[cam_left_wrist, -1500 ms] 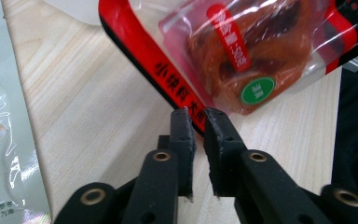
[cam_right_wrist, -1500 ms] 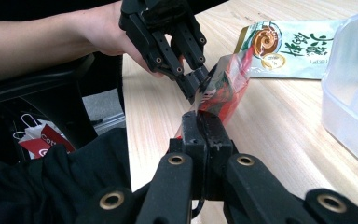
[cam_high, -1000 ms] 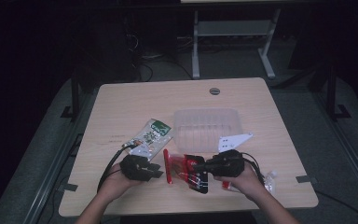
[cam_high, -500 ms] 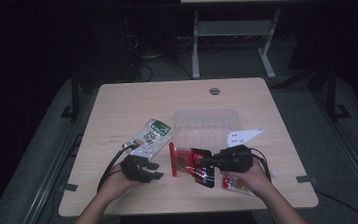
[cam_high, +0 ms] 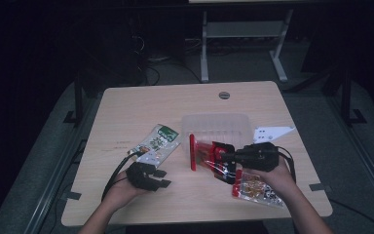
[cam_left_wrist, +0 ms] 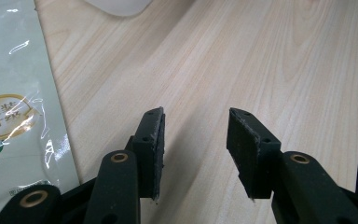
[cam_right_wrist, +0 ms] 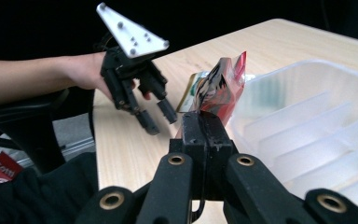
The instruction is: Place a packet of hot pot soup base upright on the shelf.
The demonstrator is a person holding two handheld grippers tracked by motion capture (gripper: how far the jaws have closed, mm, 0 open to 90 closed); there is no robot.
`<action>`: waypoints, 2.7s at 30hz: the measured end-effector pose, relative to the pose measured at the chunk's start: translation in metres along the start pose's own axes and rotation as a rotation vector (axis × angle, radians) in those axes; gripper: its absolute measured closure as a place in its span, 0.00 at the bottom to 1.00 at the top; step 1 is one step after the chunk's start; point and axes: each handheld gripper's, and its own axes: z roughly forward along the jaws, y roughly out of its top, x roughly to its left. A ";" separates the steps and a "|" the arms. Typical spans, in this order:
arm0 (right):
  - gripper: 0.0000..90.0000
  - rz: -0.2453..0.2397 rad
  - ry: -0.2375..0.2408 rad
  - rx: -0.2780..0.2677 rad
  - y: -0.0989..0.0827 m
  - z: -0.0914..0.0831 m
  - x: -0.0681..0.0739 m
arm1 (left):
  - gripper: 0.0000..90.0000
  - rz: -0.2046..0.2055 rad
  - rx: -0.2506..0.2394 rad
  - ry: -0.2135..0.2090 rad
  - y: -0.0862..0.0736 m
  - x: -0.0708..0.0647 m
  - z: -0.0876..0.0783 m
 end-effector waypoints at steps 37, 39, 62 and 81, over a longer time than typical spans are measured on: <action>1.00 0.059 -0.320 -0.079 -0.005 -0.096 -0.056 | 0.62 0.015 0.016 0.003 0.000 -0.001 0.004; 1.00 0.061 -0.332 -0.080 -0.007 -0.100 -0.056 | 0.62 0.012 0.015 0.001 0.000 -0.001 0.004; 0.99 0.090 -0.349 0.011 -0.021 -0.087 -0.060 | 0.62 0.023 0.022 -0.007 0.000 -0.002 0.006; 0.98 0.138 -0.329 0.003 -0.010 -0.063 -0.085 | 0.62 0.022 0.021 -0.011 0.000 -0.002 0.007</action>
